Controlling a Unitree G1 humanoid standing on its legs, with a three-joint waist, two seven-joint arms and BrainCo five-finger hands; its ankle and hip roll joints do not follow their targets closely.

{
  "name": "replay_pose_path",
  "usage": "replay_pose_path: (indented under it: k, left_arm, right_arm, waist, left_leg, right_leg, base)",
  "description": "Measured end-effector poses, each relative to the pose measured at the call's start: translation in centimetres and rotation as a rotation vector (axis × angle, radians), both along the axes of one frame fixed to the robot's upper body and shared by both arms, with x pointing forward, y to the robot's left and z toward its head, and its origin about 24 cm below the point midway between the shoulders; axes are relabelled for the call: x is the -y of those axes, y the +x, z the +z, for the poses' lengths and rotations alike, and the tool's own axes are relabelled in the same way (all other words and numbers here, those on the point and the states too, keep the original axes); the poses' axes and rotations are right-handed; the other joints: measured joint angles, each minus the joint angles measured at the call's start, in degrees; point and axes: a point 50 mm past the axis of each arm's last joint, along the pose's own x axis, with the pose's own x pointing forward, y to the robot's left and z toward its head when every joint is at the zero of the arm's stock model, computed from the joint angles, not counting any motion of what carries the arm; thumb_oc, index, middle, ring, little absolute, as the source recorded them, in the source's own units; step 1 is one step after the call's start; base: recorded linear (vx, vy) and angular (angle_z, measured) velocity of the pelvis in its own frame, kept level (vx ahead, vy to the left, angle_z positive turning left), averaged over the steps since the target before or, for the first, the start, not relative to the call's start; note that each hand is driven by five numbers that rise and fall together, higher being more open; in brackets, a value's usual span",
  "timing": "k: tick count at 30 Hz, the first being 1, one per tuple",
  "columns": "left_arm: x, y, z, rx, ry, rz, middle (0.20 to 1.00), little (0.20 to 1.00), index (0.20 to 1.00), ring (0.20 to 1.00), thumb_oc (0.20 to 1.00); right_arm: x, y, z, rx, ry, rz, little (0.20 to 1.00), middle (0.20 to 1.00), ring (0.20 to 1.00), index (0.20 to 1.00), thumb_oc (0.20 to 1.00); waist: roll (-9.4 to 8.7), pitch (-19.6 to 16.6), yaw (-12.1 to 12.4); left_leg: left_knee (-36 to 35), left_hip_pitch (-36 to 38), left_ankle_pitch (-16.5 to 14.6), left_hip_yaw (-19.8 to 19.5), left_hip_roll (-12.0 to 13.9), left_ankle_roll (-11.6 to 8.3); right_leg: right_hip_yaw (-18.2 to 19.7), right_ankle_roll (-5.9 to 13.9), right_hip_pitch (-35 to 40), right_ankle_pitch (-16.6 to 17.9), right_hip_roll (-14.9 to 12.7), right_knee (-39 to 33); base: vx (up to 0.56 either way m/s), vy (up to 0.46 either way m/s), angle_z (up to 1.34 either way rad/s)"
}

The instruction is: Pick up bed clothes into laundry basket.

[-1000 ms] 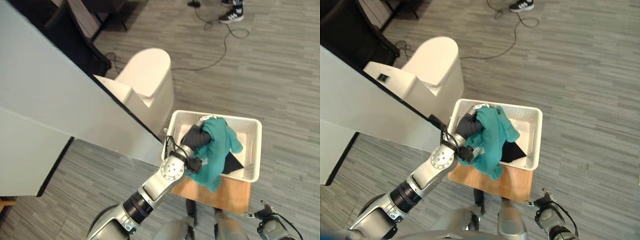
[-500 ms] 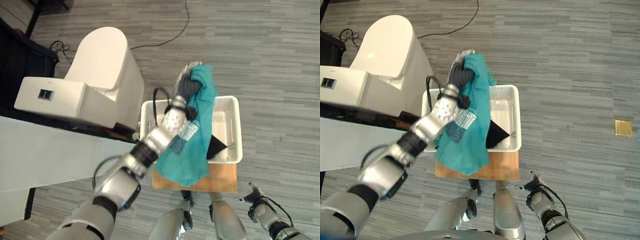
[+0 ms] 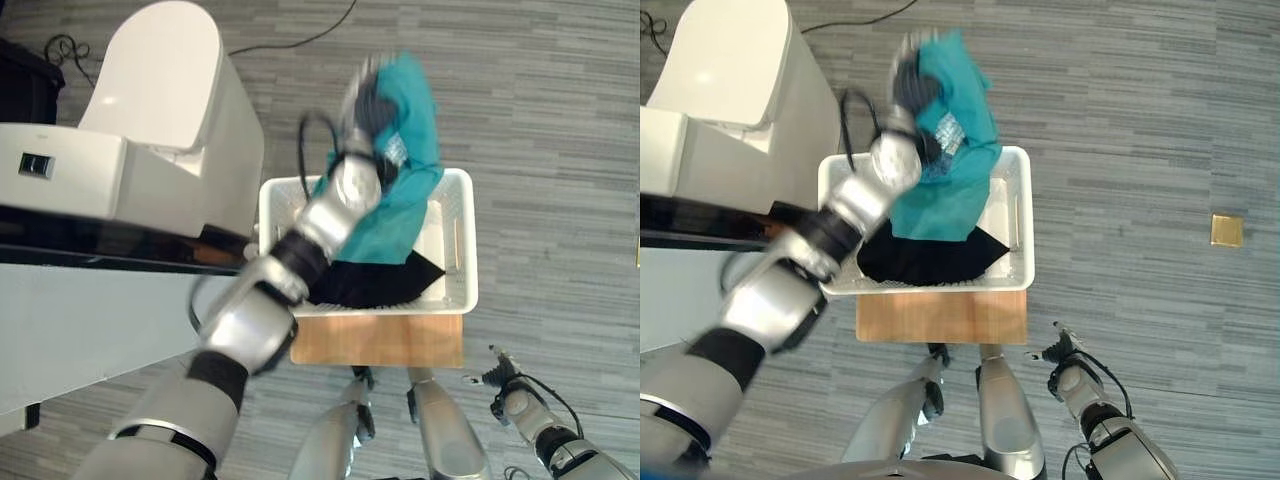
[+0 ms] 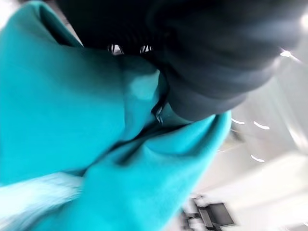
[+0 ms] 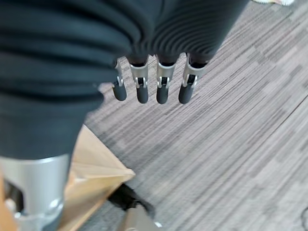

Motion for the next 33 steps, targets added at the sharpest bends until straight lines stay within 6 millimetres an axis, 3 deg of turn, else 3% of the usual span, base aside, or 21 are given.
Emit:
replay_pose_path:
  k: [2,3,5,9,10,16,20,21,22,23,26,27,28,33]
  left_arm:
    - [-0.2,-1.4,-3.7,-0.069,-0.034,-0.002,0.200,0.200,0.200,0.200,0.200]
    - [0.1,-2.4,-6.6,-0.138,-0.002,-0.007,0.200,0.200,0.200,0.200,0.200]
    - [0.0,-3.1,-8.6,-0.193,0.004,-0.004,0.200,0.200,0.200,0.200,0.200]
    - [-2.1,-5.0,-11.3,-0.244,-0.040,0.031,0.200,0.200,0.200,0.200,0.200]
    - [-3.5,-5.4,-11.9,-0.246,-0.038,0.059,0.200,0.200,0.200,0.200,0.200]
    - [-4.5,-6.3,-11.7,-0.217,-0.051,0.055,0.200,0.200,0.200,0.200,0.200]
    - [-3.8,-7.0,-13.1,-0.266,-0.012,0.004,0.209,0.209,0.209,0.209,0.209]
    - [-3.6,-7.1,-13.3,-0.273,-0.004,-0.008,0.354,0.354,0.354,0.354,0.354]
    - [-3.3,-7.2,-13.4,-0.277,0.004,-0.019,0.398,0.398,0.398,0.398,0.398]
    - [-2.8,-7.3,-13.5,-0.273,0.031,-0.040,0.200,0.200,0.200,0.200,0.200]
    - [-2.3,-7.2,-13.1,-0.249,0.062,-0.061,0.200,0.200,0.200,0.200,0.200]
    - [-2.1,-7.1,-12.9,-0.240,0.066,-0.068,0.316,0.316,0.316,0.316,0.316]
    - [-1.7,-6.9,-12.5,-0.227,0.069,-0.076,1.000,1.000,1.000,1.000,1.000]
    - [0.7,-6.7,-11.2,-0.171,0.126,-0.155,1.000,1.000,1.000,1.000,1.000]
  right_arm:
    - [-0.2,-0.1,-0.1,0.004,0.012,0.003,1.000,1.000,1.000,1.000,1.000]
    - [0.0,-1.1,-0.6,-0.016,0.015,-0.010,1.000,1.000,1.000,1.000,1.000]
    - [0.1,-1.6,-0.9,-0.028,0.029,-0.038,1.000,1.000,1.000,1.000,1.000]
    - [-0.1,-2.4,-1.4,-0.037,0.044,-0.062,1.000,1.000,1.000,1.000,1.000]
    - [-0.3,-2.6,-1.6,-0.036,0.054,-0.077,1.000,1.000,1.000,1.000,1.000]
    - [-0.7,-3.6,-2.2,-0.056,0.074,-0.114,1.000,1.000,1.000,1.000,1.000]
    - [-2.4,-3.1,-2.4,-0.046,0.119,-0.106,1.000,1.000,1.000,1.000,1.000]
    - [-2.6,-3.0,-2.5,-0.044,0.122,-0.106,1.000,1.000,1.000,1.000,1.000]
    - [-2.8,-3.0,-2.5,-0.041,0.127,-0.105,1.000,1.000,1.000,1.000,1.000]
    - [-3.0,-3.0,-2.5,-0.040,0.130,-0.104,1.000,1.000,1.000,1.000,1.000]
    - [-3.3,-3.1,-2.6,-0.041,0.136,-0.102,1.000,1.000,1.000,1.000,1.000]
    - [-3.3,-3.1,-2.6,-0.041,0.136,-0.103,1.000,1.000,1.000,1.000,1.000]
    - [-3.2,-3.2,-2.7,-0.044,0.132,-0.099,1.000,1.000,1.000,1.000,1.000]
    - [-3.3,-3.9,-3.0,-0.060,0.134,-0.091,1.000,1.000,1.000,1.000,1.000]
  waist:
    - [-0.96,0.79,0.14]
    - [-1.16,0.90,0.20]
    - [-1.72,0.90,1.18]
    - [-2.78,0.77,3.70]
    - [-3.03,0.72,4.99]
    - [-4.25,-0.08,8.24]
    - [-6.86,-2.15,8.50]
    - [-7.08,-2.28,8.53]
    - [-7.21,-2.36,8.57]
    - [-7.22,-2.37,8.57]
    - [-7.15,-2.63,7.91]
    - [-7.13,-2.64,7.96]
    - [-7.09,-2.66,7.61]
    - [-6.93,-2.68,6.21]
  left_leg:
    - [0.01,0.85,0.23,-0.95,0.05,-0.28]
    - [0.00,1.82,0.53,-2.22,0.12,-0.56]
    - [0.00,2.51,0.53,-4.01,0.21,-0.54]
    - [-0.01,2.65,1.05,-6.13,-0.24,-0.40]
    - [-0.01,2.61,1.28,-7.06,-0.23,-0.38]
    - [0.00,2.70,2.24,-9.95,-0.47,-0.25]
    - [0.02,2.54,2.46,-10.83,-0.61,-0.19]
    - [0.02,2.54,2.51,-10.85,-0.65,-0.15]
    - [0.02,2.53,2.52,-10.81,-0.71,-0.13]
    - [0.02,2.35,2.57,-10.66,-0.83,-0.06]
    - [0.03,1.13,2.77,-10.26,-0.98,0.21]
    - [0.03,0.88,2.81,-9.91,-0.99,0.26]
    - [0.04,0.78,2.87,-9.02,-1.03,0.36]
    - [0.04,1.21,2.88,-7.20,-1.02,0.38]
  right_leg:
    - [-1.14,-0.03,1.30,-0.01,-0.09,0.00]
    - [-2.99,-0.04,2.80,-0.01,-0.20,-0.02]
    - [-4.38,-0.09,4.01,-0.07,-0.25,-0.03]
    - [-6.87,-0.87,4.98,-0.93,-0.83,-0.06]
    - [-7.93,-0.88,5.37,-0.92,-0.89,-0.05]
    - [-10.75,-0.85,6.62,-1.05,-1.26,-0.05]
    - [-11.61,-0.81,6.69,-1.14,-1.42,-0.06]
    - [-11.65,-0.81,6.69,-1.14,-1.45,-0.07]
    - [-11.61,-0.81,6.64,-1.14,-1.51,-0.07]
    - [-11.48,-0.80,6.40,-1.14,-1.61,-0.07]
    - [-10.98,-0.62,5.02,-0.87,-1.73,-0.06]
    - [-10.63,-0.57,4.71,-0.73,-1.74,-0.06]
    - [-9.78,-0.52,4.29,-0.47,-1.77,-0.06]
    - [-8.15,-0.44,4.05,-0.13,-1.73,-0.06]
  base:
    - [-0.02,-0.061,0.26]
    - [-0.02,-0.050,0.52]
    - [-0.04,-0.091,0.46]
    - [-0.02,-0.074,0.34]
    - [-0.03,-0.112,0.34]
    - [-0.01,-0.077,0.28]
    - [-0.03,-0.046,0.12]
    - [-0.05,-0.027,0.01]
    - [-0.05,-0.022,-0.01]
    - [-0.05,-0.022,-0.04]
    - [-0.04,-0.005,-0.07]
    - [-0.03,0.009,-0.23]
    - [-0.06,0.004,-0.32]
    - [-0.03,-0.005,-0.18]
